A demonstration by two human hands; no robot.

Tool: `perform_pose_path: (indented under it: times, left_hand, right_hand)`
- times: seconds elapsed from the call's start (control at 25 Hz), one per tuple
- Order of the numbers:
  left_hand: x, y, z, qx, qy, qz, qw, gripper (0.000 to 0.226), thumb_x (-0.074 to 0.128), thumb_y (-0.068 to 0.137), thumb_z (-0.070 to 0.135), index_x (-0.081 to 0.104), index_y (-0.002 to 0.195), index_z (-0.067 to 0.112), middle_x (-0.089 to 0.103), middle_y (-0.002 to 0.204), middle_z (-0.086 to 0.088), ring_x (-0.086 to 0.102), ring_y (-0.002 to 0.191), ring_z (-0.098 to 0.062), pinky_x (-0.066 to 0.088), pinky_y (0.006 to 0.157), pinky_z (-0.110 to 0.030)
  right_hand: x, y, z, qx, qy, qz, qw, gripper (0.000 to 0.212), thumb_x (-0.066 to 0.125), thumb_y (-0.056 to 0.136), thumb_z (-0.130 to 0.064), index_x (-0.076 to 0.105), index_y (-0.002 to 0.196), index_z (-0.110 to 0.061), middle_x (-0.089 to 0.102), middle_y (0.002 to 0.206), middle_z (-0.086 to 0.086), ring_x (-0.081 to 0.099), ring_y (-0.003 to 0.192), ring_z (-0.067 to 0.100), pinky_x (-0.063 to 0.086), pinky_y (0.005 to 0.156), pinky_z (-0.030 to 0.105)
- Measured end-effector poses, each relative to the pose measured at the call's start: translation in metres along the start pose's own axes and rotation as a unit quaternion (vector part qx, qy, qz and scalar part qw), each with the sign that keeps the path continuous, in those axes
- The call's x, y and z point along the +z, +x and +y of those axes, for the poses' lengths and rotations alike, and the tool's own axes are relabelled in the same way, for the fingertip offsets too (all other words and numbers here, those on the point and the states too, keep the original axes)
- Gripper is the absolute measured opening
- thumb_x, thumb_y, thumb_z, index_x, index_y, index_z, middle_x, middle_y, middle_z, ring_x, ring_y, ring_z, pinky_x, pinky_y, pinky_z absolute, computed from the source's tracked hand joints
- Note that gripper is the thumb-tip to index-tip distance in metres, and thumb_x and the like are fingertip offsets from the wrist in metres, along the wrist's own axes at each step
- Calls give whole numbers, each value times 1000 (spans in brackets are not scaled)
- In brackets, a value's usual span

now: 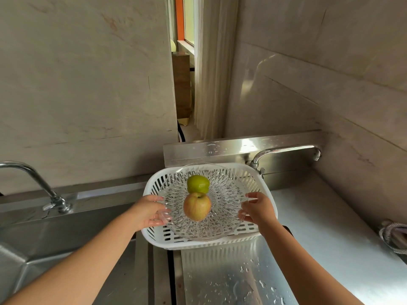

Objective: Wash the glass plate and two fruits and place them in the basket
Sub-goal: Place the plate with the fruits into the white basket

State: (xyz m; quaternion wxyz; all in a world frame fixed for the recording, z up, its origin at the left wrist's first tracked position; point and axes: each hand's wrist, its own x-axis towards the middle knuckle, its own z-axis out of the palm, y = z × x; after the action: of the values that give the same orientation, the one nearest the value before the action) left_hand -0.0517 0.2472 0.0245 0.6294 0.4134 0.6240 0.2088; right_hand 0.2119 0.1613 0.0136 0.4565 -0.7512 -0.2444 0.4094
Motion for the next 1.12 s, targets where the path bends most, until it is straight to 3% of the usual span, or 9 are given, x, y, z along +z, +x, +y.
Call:
perform_pose_path:
  times: [0.24, 0.36, 0.6, 0.8, 1.0, 1.12]
  left_hand:
    - [-1, -6, 4, 3, -4, -1, 1000, 28, 52, 89, -1, 48, 113, 10, 64, 86, -14, 64, 72, -26, 53, 58, -35]
    - [-1, -8, 4, 9, -16, 8, 1000, 15, 52, 90, 2, 50, 103, 11, 64, 85, -14, 63, 74, -26, 52, 58, -37]
    - [-4, -11, 2, 6, -15, 1, 1000, 11, 53, 90, 6, 50, 99, 12, 62, 91, -16, 63, 77, -27, 54, 62, -39]
    - [-6, -15, 2, 7, -10, -2, 1000, 8, 54, 89, 6, 52, 88, 14, 64, 89, -15, 65, 78, -27, 55, 62, -38]
    - [-4, -18, 1, 3, -8, 2, 1000, 10, 53, 89, 3, 52, 87, 12, 63, 88, -15, 63, 78, -27, 54, 69, -41]
    - [-5, -24, 0, -1, 1, -3, 1000, 12, 53, 88, 1, 50, 98, 8, 62, 87, -16, 62, 78, -28, 55, 70, -42]
  right_hand:
    - [1, -4, 0, 10, -14, 3, 1000, 37, 53, 84, 5, 50, 120, -5, 64, 68, 13, 65, 55, 24, 58, 51, 30]
    - [2, -4, 0, 7, -19, 5, 1000, 35, 53, 85, 4, 50, 119, -5, 64, 68, 12, 65, 56, 24, 58, 51, 30]
    - [2, -4, 1, 6, -20, 9, 1000, 34, 56, 85, 2, 51, 118, -4, 62, 71, 12, 63, 57, 24, 58, 54, 33]
    - [0, -6, -1, 6, -15, 4, 1000, 35, 58, 84, 0, 50, 118, -5, 63, 70, 13, 64, 58, 25, 56, 45, 27]
    - [-2, -8, -2, 12, 1, 4, 1000, 36, 61, 83, -4, 51, 117, -6, 66, 95, 24, 66, 68, 30, 57, 44, 26]
    - [-4, -8, -1, 11, 13, -2, 1000, 33, 62, 83, -5, 51, 115, -6, 65, 93, 20, 66, 66, 25, 56, 44, 26]
